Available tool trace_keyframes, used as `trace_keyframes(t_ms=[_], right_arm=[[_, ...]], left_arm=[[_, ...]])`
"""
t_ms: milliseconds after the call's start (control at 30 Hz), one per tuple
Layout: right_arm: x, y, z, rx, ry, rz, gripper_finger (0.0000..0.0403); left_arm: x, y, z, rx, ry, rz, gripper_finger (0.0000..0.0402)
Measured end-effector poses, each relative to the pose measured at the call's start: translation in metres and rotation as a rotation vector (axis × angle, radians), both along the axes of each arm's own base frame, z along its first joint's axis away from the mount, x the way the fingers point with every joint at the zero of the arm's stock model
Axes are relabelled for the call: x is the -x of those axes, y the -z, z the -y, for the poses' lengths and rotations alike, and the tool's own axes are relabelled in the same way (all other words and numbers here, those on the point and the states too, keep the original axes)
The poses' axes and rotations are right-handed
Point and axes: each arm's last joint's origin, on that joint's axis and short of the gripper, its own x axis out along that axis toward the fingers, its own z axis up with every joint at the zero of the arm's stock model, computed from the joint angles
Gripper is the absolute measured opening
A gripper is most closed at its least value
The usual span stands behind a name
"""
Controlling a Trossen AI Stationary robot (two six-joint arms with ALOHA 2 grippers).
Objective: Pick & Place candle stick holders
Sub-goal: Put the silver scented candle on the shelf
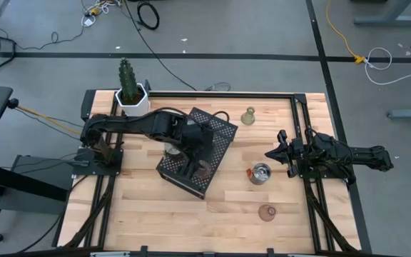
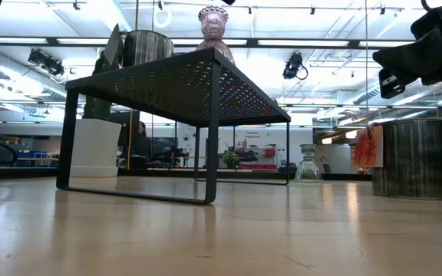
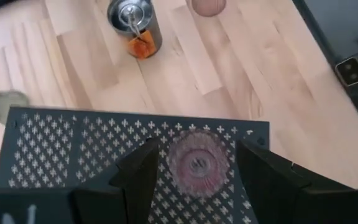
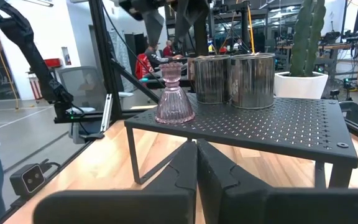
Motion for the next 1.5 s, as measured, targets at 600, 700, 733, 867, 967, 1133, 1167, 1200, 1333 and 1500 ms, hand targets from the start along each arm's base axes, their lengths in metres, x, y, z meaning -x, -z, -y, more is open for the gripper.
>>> trace_keyframes(t_ms=[600, 700, 733, 867, 967, 1133, 1167, 1200, 1333, 1500], right_arm=[[0.000, 0.000, 0.000, 0.000, 0.000, 0.000, 0.0012], [0.000, 0.000, 0.000, 0.000, 0.000, 0.000, 0.0012], [0.000, 0.000, 0.000, 0.000, 0.000, 0.000, 0.0012], [0.000, 0.000, 0.000, 0.000, 0.000, 0.000, 0.0012], [0.000, 0.000, 0.000, 0.000, 0.000, 0.000, 0.0012], [0.000, 0.000, 0.000, 0.000, 0.000, 0.000, 0.0012], [0.000, 0.000, 0.000, 0.000, 0.000, 0.000, 0.0012], [0.000, 0.000, 0.000, 0.000, 0.000, 0.000, 0.0012], [0.000, 0.000, 0.000, 0.000, 0.000, 0.000, 0.0012], [0.000, 0.000, 0.000, 0.000, 0.000, 0.000, 0.0012]], left_arm=[[0.029, -0.031, -0.070, -0.029, -0.253, 0.073, 0.0220], [0.039, -0.038, -0.084, -0.025, -0.305, 0.096, 0.0220], [0.042, -0.041, -0.088, -0.023, -0.321, 0.104, 0.0220], [0.058, -0.051, -0.103, -0.022, -0.382, 0.127, 0.0220], [0.071, -0.057, -0.111, -0.017, -0.425, 0.125, 0.0220], [0.093, -0.064, -0.117, -0.017, -0.469, 0.098, 0.0216], [0.098, -0.065, -0.118, -0.018, -0.475, 0.084, 0.0213], [0.102, -0.066, -0.119, -0.019, -0.479, 0.078, 0.0209], [0.121, -0.074, -0.117, -0.019, -0.492, 0.076, 0.0187], [0.139, -0.085, -0.111, -0.020, -0.490, 0.110, 0.0160]])
